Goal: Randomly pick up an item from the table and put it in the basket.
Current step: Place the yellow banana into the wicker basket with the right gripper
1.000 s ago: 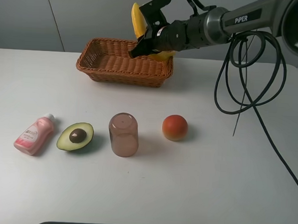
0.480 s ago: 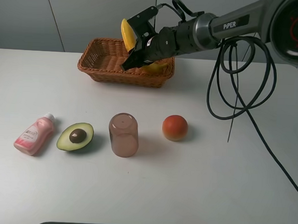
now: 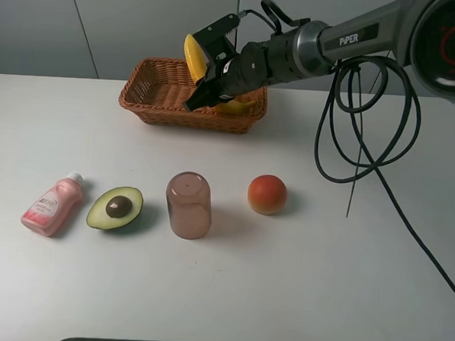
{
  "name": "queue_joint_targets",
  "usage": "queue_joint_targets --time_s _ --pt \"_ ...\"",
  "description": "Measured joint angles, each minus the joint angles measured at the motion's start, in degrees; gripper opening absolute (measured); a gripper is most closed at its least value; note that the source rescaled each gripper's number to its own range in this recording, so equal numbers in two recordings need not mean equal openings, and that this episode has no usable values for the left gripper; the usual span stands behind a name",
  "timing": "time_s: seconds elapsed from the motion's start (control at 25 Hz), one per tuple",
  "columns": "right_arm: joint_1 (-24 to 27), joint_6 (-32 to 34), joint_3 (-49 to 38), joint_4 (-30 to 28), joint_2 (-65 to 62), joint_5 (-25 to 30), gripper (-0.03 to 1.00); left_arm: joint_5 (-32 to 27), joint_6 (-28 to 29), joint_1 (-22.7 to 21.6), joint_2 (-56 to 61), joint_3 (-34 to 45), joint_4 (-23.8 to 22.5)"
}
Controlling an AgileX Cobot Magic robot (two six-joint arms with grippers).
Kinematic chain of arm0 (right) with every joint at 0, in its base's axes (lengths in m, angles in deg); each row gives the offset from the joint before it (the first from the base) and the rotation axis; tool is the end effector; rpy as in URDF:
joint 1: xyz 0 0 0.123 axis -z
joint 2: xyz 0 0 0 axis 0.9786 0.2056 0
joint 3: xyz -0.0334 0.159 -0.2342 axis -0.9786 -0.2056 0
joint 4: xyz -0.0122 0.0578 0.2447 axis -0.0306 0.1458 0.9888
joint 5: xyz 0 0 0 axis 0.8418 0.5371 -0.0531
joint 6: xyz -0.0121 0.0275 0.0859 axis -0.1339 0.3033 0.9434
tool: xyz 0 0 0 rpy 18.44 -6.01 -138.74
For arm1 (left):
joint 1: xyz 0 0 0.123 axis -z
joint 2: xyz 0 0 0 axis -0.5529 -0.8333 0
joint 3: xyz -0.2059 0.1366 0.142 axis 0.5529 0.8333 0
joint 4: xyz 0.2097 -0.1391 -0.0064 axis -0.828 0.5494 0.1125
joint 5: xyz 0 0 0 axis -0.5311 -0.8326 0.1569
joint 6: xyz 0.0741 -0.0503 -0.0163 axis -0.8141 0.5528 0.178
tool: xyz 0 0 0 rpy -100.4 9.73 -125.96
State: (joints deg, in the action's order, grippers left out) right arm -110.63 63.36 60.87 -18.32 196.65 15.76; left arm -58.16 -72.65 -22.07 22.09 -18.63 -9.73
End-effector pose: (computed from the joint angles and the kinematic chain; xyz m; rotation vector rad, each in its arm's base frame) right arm 0.4245 0.2707 0.1058 -0.9287 2.1114 0.1619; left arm -0.0066 0.0023 0.2785 0.2358 2.0427 -0.0925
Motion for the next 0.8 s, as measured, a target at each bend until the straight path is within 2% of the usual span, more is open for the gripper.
queue_joint_targets --time_s 0.12,0.16,0.2,0.28,0.32,0.36,0.4,0.52,0.8 --pt "0.0 0.0 0.0 0.0 0.0 0.0 0.0 0.0 0.0 0.0 0.0 0.0 0.0" --pt "0.0 0.0 0.0 0.0 0.0 0.0 0.03 0.0 0.0 0.0 0.0 0.0 0.0" --pt "0.0 0.0 0.0 0.0 0.0 0.0 0.14 0.0 0.0 0.0 0.0 0.0 0.0" --pt "0.0 0.0 0.0 0.0 0.0 -0.2 0.59 0.0 0.0 0.0 0.0 0.0 0.0" --pt "0.0 0.0 0.0 0.0 0.0 -0.4 0.78 0.0 0.0 0.0 0.0 0.0 0.0" --pt "0.0 0.0 0.0 0.0 0.0 -0.8 0.91 0.0 0.0 0.0 0.0 0.0 0.0" --pt "0.0 -0.1 0.0 0.0 0.0 -1.0 0.96 0.0 0.0 0.0 0.0 0.0 0.0" --pt "0.0 -0.1 0.0 0.0 0.0 -1.3 1.0 0.0 0.0 0.0 0.0 0.0 0.0" --pt "0.0 -0.1 0.0 0.0 0.0 -1.3 1.0 0.0 0.0 0.0 0.0 0.0 0.0"
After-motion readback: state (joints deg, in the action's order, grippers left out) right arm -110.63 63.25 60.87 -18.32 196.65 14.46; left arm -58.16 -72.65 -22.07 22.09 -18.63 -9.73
